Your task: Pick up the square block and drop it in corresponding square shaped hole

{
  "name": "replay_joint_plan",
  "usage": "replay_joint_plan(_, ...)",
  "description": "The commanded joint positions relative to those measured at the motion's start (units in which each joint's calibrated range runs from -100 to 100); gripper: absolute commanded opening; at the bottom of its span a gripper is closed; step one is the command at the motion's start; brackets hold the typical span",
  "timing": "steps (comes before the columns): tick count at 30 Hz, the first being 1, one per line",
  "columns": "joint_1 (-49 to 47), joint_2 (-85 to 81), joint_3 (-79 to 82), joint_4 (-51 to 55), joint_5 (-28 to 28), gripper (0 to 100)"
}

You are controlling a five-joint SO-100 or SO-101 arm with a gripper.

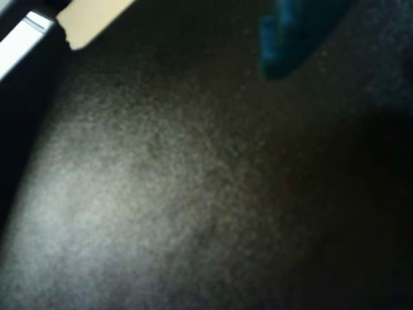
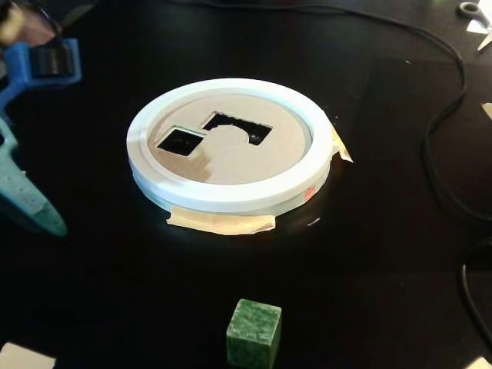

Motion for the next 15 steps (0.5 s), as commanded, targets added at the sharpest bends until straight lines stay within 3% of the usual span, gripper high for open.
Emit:
replay_joint_plan(1,0.8,-0.36,0.66,-8.64,8.6,70)
replay_joint_plan(15,0.8,-0.36,0.76,-9.04,8.6,70)
